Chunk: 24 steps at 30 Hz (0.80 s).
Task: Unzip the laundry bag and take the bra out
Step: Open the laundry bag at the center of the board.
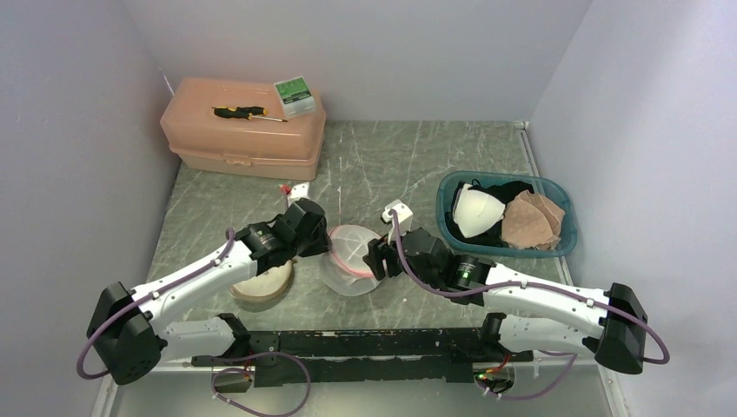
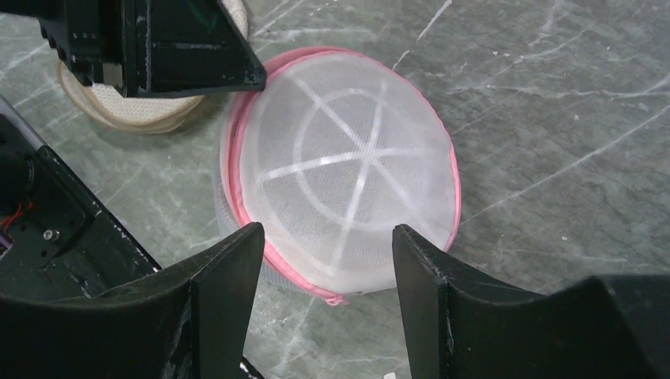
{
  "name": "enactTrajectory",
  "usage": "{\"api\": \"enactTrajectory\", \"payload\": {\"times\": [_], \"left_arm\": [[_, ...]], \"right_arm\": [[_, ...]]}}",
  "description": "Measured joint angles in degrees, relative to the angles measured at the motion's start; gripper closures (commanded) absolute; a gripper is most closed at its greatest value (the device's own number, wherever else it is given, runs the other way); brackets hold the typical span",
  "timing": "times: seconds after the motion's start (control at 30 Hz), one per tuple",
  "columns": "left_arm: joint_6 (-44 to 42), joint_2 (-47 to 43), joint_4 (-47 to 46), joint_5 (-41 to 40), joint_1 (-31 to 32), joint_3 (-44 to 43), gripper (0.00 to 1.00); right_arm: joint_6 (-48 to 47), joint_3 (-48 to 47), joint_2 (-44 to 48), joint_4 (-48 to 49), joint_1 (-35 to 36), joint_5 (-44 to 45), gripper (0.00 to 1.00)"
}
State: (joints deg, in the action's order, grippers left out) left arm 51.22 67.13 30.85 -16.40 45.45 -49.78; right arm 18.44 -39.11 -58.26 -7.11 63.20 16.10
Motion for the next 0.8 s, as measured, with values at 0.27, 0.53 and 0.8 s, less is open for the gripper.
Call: {"api": "enactTrajectory", "payload": {"times": [0.27,0.53,0.8], "left_arm": [[0.66,-5.44,-1.07,0.02,0.00,8.22,0.85],[0.98,-12.00,-4.61,1.25,0.00,14.60,0.97],[1.09,-15.89,-19.32,6.78,-0.04,23.82,0.97]], "right_arm": [[-0.22,-3.58,-5.33,-0.13,0.00,-0.09,0.35],[-2.23,-9.68,-14.71,0.17,0.17,-1.60,0.34],[-4.20,-12.37,-19.69,1.29,2.71,-1.07,0.34]]}}
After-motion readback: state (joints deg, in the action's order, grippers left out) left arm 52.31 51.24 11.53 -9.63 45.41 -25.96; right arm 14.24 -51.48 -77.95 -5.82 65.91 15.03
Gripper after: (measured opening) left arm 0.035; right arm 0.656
